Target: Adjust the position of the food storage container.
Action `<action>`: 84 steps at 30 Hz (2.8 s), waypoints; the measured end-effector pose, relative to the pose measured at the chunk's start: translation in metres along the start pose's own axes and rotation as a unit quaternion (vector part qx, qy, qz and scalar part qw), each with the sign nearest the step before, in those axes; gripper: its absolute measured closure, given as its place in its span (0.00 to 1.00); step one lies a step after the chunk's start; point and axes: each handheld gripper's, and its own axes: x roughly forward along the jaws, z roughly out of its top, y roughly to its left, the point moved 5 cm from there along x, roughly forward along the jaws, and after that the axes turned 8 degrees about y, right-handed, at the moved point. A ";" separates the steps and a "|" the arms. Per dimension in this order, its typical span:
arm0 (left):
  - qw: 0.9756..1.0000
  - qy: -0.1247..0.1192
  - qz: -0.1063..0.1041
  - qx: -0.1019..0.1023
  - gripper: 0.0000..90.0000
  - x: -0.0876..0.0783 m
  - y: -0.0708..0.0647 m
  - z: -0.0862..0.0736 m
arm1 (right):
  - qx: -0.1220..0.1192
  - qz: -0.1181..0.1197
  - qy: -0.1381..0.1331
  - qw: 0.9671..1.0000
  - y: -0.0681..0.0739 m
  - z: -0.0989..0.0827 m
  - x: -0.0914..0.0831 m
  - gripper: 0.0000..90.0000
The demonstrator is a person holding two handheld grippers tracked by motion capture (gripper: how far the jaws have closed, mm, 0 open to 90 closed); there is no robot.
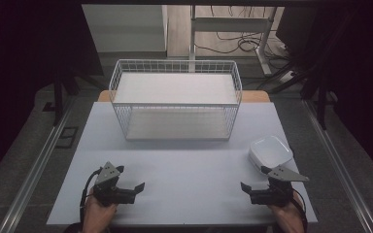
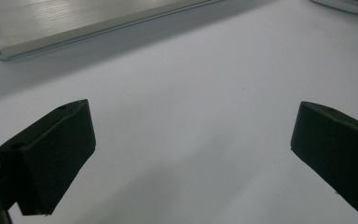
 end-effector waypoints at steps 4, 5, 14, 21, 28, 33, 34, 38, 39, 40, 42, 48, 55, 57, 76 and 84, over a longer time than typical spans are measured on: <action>1.000 0.001 0.005 0.005 0.00 -0.001 0.002 -0.001 | -0.009 -0.014 -0.011 1.000 0.002 0.002 -0.001 0.02; 1.000 -0.004 0.000 0.006 0.00 -0.001 0.001 0.000 | 0.000 -0.011 -0.016 1.000 0.003 0.003 -0.001 0.02; 1.000 -0.005 -0.002 0.020 0.00 0.001 -0.002 0.002 | 0.010 -0.011 0.002 1.000 0.002 0.000 0.002 0.02; 1.000 0.006 -0.001 0.024 0.00 0.003 -0.002 0.001 | 0.008 -0.002 0.005 1.000 0.006 0.001 0.003 0.00; 1.000 0.008 -0.005 0.027 0.01 0.004 -0.002 0.000 | 0.011 -0.006 0.025 1.000 0.006 0.005 0.002 0.08; 1.000 0.006 -0.006 0.025 0.01 0.005 -0.002 0.000 | 0.020 -0.001 0.030 0.999 0.001 0.012 -0.001 0.20; 1.000 0.006 -0.006 0.026 0.01 0.005 -0.002 0.000 | 0.019 -0.004 0.028 0.999 0.000 0.014 -0.002 0.22; 1.000 0.006 -0.001 0.029 0.01 0.005 -0.002 0.001 | 0.023 -0.014 0.024 0.999 -0.009 0.022 -0.005 0.31; 0.999 0.009 0.009 0.038 0.01 0.006 -0.003 0.001 | 0.027 -0.014 0.025 0.999 -0.013 0.024 -0.005 0.34; 0.999 0.009 0.009 0.038 0.01 0.006 -0.003 0.001 | 0.027 -0.014 0.025 0.999 -0.013 0.024 -0.005 0.34; 0.999 0.012 0.016 0.046 0.01 0.007 -0.005 0.001 | 0.038 -0.017 0.023 0.999 -0.022 0.026 -0.006 0.41; 0.999 0.017 0.015 0.048 0.00 0.009 -0.006 0.000 | 0.047 -0.023 0.024 0.998 -0.045 0.029 -0.009 0.65; 0.999 0.019 0.014 0.045 0.00 0.010 -0.005 0.000 | 0.018 -0.048 0.049 0.997 -0.071 0.039 -0.005 0.94; 0.999 0.021 0.015 0.047 0.00 0.010 -0.006 0.000 | 0.019 -0.054 0.052 0.997 -0.079 0.042 -0.004 0.99; 0.999 0.024 0.012 0.047 0.01 0.012 -0.005 0.000 | 0.105 -0.151 0.058 0.981 -0.161 0.036 -0.012 0.99; 0.999 0.023 0.016 0.045 0.01 0.012 -0.004 0.000 | 0.102 -0.164 0.074 0.978 -0.180 0.022 -0.007 0.99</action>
